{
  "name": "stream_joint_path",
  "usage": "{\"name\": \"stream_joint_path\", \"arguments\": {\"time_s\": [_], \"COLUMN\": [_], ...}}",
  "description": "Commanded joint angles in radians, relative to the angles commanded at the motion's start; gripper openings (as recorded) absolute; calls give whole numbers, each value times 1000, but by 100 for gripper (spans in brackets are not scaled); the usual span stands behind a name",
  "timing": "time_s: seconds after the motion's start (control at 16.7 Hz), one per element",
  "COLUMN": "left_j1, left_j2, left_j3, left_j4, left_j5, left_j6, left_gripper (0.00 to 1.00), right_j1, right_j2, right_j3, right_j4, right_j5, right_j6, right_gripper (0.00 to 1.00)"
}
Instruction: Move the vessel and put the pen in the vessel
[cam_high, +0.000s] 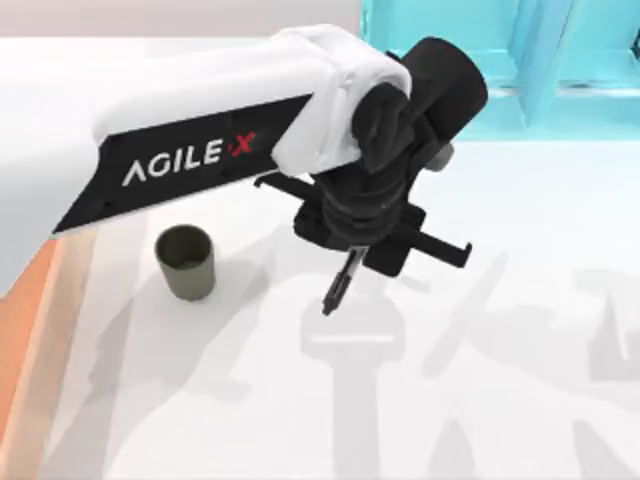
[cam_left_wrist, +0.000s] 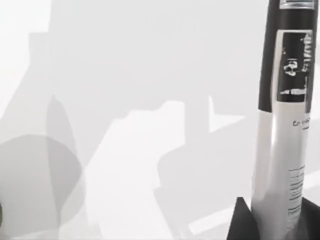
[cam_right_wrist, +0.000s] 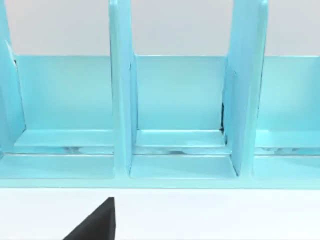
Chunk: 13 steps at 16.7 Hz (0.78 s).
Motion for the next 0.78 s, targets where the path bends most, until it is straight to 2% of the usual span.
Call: {"name": "stream_joint_path", "arguments": {"time_s": [0.3, 0.78], "left_j1": [75, 234], "left_j2": [-166, -484], "left_j3": [-331, -929], "left_j4": [426, 1264], "left_j5": [-4, 26], "left_j6": [68, 197], "left_gripper": [0, 0], "right_j1": [0, 0], "right_j2": [0, 0], "right_j3": [0, 0], "right_j4": [0, 0], "right_j5": [0, 0], "right_j6": [0, 0], "right_gripper": [100, 100]}}
